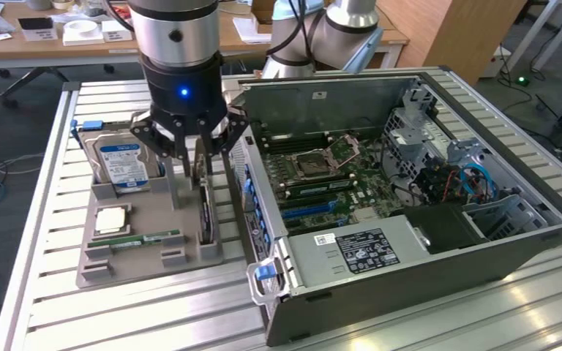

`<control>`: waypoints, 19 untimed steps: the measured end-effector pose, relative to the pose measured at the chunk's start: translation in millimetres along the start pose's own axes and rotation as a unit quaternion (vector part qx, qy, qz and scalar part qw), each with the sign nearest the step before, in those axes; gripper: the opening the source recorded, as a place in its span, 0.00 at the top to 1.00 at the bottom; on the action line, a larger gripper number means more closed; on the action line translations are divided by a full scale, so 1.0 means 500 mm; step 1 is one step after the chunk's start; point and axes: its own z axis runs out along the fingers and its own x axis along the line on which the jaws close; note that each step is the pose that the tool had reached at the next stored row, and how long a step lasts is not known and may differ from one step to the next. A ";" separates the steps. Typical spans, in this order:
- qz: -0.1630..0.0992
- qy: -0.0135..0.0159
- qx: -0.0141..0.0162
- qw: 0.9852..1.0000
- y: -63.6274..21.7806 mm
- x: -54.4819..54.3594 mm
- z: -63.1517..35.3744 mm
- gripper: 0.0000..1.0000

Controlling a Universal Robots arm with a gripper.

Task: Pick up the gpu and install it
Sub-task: 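Pick up the gpu and move the gpu toward the slot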

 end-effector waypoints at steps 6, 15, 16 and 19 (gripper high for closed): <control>0.000 0.000 0.000 1.000 -0.001 0.000 0.017 0.64; 0.000 0.000 0.000 1.000 -0.002 0.001 0.041 0.64; 0.000 0.000 0.000 1.000 -0.002 0.001 0.043 0.64; 0.000 0.000 0.000 1.000 -0.002 0.001 0.045 0.64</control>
